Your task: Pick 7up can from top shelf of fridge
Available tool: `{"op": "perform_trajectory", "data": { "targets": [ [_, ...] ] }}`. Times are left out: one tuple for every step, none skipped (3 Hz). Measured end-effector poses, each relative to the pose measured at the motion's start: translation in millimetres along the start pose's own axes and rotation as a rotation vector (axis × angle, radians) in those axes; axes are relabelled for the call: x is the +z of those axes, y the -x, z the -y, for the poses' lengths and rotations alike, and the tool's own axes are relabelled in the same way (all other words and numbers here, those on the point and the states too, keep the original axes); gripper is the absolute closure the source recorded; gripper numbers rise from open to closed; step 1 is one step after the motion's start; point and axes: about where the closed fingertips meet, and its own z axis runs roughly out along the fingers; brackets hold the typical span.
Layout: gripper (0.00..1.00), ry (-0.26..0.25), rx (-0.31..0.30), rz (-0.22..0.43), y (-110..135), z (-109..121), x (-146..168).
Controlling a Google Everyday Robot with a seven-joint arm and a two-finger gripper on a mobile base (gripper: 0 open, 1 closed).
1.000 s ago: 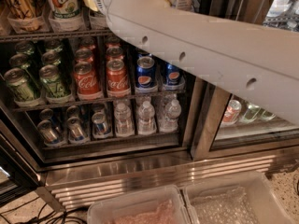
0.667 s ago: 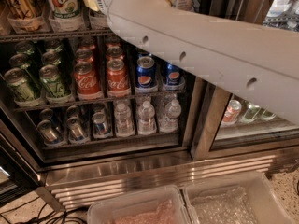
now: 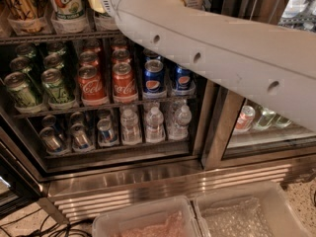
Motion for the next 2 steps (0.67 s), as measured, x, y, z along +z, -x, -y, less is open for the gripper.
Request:
{"op": "perform_trajectory", "data": {
  "targets": [
    [1.00,0.019,-0.001,0.002,2.9,-3.7,-4.8],
    [1.00,0.037,0.005,0.000,3.9,-9.0,-7.4]
  ]
}}
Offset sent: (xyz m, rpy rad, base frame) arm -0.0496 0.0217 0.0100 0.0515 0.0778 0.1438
